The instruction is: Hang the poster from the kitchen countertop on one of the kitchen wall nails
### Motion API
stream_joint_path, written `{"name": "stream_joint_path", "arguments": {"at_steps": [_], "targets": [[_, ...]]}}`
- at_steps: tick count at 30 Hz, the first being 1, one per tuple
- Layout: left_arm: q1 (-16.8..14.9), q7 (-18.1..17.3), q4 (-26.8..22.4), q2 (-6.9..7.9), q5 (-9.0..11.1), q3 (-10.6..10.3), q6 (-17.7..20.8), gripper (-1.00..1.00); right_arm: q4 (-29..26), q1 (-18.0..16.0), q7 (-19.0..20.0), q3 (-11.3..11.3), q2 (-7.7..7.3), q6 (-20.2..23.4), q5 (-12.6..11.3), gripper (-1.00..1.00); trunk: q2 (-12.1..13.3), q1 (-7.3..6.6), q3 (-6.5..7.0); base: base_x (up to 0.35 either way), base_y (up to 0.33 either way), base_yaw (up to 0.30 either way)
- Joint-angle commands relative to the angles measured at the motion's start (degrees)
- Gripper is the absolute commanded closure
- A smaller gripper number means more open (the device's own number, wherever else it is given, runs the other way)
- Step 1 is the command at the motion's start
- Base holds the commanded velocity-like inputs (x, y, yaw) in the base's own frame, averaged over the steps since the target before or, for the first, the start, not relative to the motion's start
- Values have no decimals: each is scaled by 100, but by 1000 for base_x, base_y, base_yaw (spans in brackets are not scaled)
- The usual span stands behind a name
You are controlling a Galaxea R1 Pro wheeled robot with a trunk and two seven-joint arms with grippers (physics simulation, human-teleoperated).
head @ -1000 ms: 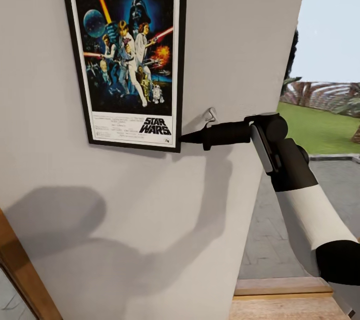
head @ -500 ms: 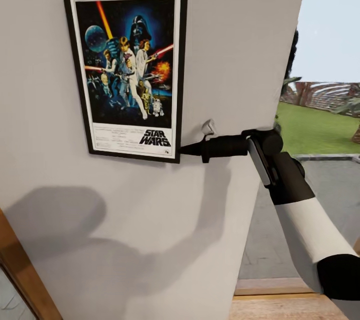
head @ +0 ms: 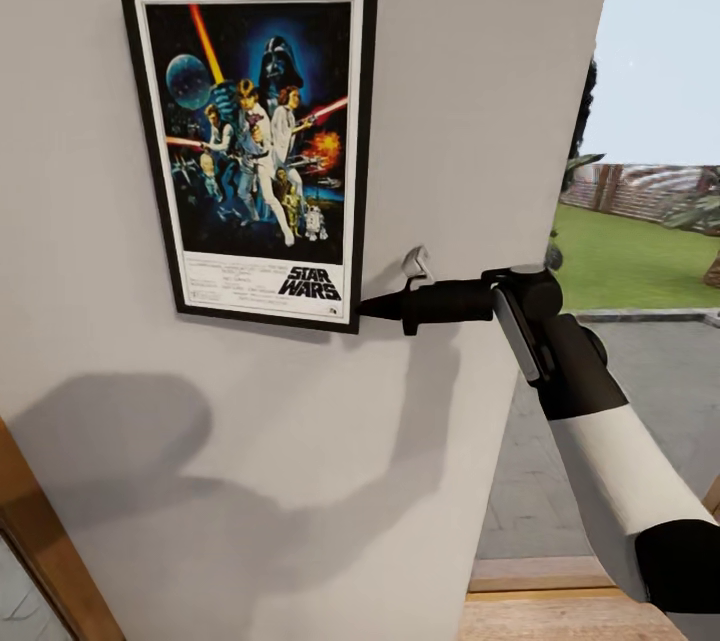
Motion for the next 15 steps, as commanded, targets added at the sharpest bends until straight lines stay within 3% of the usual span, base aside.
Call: {"name": "stream_joint_path", "arguments": {"at_steps": [1,15], "targets": [[2,-49,-2,-1,60,15,5,-100,3,1,-6,11,-5,37,-55,100,-3,2,-1,0,0,0],[2,-49,-2,-1,60,18,5,-100,5,206,-13,14,-5,-23,-43,100,-3,2,-1,0,0,0]]}}
